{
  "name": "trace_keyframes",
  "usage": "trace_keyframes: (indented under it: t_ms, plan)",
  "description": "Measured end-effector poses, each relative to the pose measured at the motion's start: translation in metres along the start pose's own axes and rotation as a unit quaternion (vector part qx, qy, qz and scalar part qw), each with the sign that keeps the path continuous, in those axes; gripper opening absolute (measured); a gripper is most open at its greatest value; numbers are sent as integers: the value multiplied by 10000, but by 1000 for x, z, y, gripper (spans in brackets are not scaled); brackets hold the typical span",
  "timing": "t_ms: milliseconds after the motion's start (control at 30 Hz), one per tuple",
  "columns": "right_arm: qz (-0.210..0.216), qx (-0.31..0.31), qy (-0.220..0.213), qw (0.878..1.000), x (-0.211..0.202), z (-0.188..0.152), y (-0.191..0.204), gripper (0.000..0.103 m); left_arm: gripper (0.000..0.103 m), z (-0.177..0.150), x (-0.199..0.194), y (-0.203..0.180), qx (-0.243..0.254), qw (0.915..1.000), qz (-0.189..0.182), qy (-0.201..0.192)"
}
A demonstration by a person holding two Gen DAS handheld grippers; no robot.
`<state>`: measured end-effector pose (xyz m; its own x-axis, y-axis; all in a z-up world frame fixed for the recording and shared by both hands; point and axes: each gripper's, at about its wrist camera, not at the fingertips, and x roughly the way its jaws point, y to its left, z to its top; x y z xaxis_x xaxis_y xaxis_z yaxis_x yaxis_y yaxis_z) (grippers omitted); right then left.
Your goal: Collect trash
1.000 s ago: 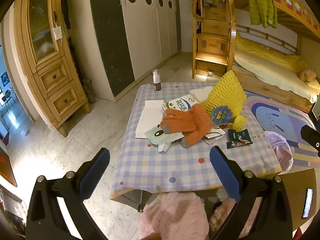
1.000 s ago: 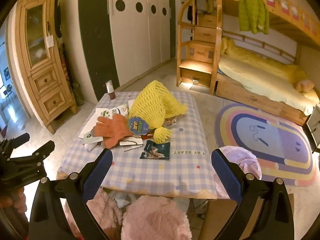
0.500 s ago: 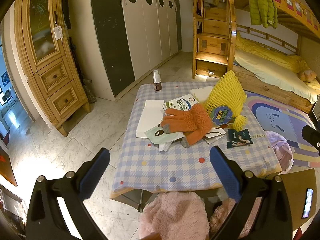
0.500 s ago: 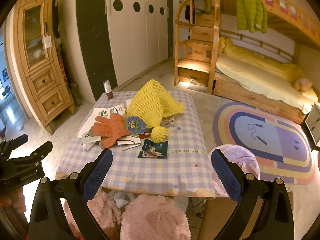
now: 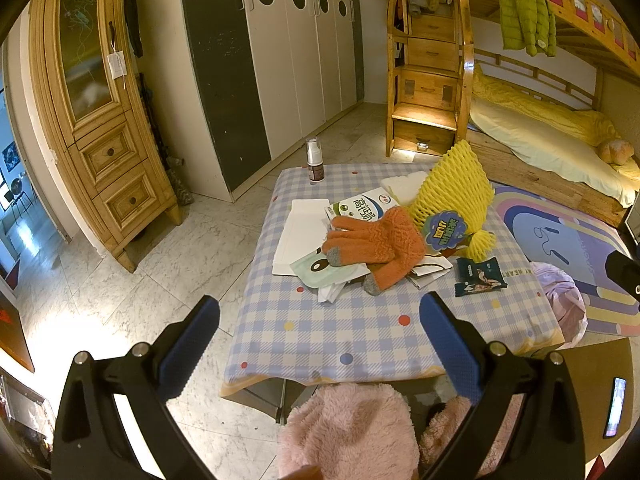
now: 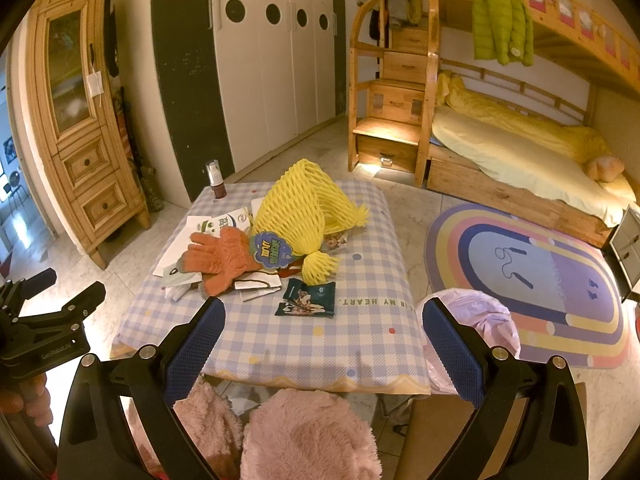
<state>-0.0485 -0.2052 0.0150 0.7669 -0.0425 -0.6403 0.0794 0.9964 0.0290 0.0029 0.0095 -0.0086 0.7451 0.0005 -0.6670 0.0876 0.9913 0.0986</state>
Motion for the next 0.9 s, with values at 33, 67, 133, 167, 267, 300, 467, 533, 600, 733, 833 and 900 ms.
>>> trace_keyframes:
  t_ms: [33, 67, 133, 167, 267, 300, 467, 533, 600, 733, 833, 900]
  plan:
    - [0, 2, 4, 10000, 0, 0, 0, 98, 97, 0, 0, 0, -3, 10000, 0, 5]
    - [3, 5, 3, 10000, 0, 0, 0, 98, 97, 0, 0, 0, -7, 10000, -2, 8]
    - [-1, 4, 5, 10000, 0, 0, 0, 98, 97, 0, 0, 0, 0, 10000, 6, 2]
    - [0, 5, 3, 10000, 0, -1, 0, 98, 97, -1, 1, 0, -2, 10000, 8, 5]
    - [4, 2, 9, 10000, 0, -1, 0, 98, 97, -1, 1, 0, -1, 10000, 6, 4]
    - [-3, 2, 9, 10000, 0, 0, 0, 98, 97, -1, 1, 0, 0, 10000, 3, 4]
    - [-2, 3, 10, 10000, 0, 0, 0, 98, 97, -1, 1, 0, -5, 10000, 8, 8]
    - [2, 4, 12, 10000, 0, 0, 0, 98, 97, -1, 1, 0, -3, 10000, 9, 10]
    - [1, 6, 13, 10000, 0, 0, 0, 98, 97, -1, 1, 0, -2, 10000, 7, 7]
    - [-1, 4, 17, 10000, 0, 0, 0, 98, 97, -1, 2, 0, -5, 10000, 8, 12]
    - [-2, 6, 17, 10000, 0, 0, 0, 98, 97, -1, 2, 0, -2, 10000, 8, 16]
    - [-2, 4, 20, 10000, 0, 0, 0, 98, 97, -1, 1, 0, -5, 10000, 5, 13]
